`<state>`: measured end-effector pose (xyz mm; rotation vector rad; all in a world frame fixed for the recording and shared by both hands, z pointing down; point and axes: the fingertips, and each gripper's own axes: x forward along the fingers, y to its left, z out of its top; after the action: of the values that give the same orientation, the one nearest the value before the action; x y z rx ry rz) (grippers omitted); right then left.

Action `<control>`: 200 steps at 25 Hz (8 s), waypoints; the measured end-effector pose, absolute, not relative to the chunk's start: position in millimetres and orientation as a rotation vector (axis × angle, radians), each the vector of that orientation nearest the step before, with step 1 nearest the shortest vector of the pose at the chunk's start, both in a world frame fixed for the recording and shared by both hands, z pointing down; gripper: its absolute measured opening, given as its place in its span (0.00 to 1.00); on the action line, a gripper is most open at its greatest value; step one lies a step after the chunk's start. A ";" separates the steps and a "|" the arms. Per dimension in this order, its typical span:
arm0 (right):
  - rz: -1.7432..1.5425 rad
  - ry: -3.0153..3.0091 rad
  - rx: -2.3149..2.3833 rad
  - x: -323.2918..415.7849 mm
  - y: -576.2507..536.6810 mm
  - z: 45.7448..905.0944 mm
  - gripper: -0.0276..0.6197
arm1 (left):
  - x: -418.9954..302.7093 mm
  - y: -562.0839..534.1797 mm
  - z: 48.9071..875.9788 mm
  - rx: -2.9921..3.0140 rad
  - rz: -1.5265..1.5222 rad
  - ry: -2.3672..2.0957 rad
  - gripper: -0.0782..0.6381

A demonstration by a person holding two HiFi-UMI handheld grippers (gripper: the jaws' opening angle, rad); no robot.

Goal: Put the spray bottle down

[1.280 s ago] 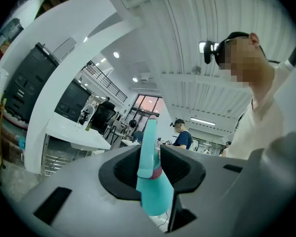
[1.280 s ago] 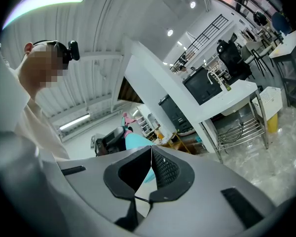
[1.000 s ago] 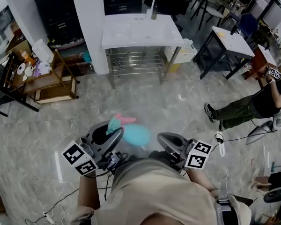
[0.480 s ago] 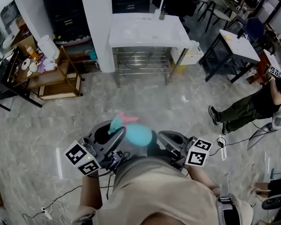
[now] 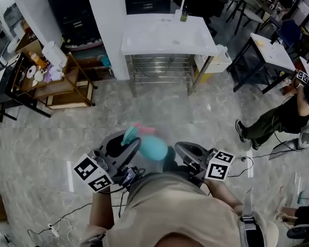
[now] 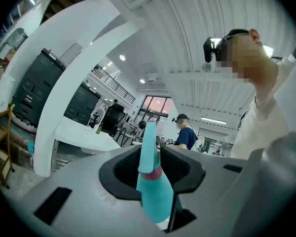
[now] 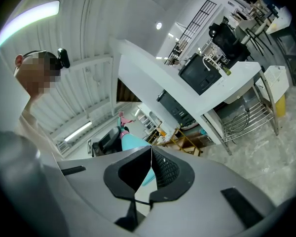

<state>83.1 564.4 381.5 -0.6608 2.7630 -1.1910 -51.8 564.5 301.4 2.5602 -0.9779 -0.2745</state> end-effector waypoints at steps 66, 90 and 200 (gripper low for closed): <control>-1.224 2.694 -0.580 166.2 322.8 382.0 0.08 | 28.8 291.4 298.4 2.529 -0.175 -1.041 0.23; -1.254 2.743 -0.731 100.7 255.7 376.9 0.08 | -55.3 194.5 294.2 2.551 -0.241 -0.986 0.23; -1.410 2.609 -0.618 143.0 -18.2 408.2 0.08 | -42.8 -165.3 293.5 2.661 -0.101 -1.429 0.23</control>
<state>143.0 -18.2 408.2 -0.6184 2.6094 -1.4102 -42.8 -165.3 293.5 2.6612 -1.4291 -0.1014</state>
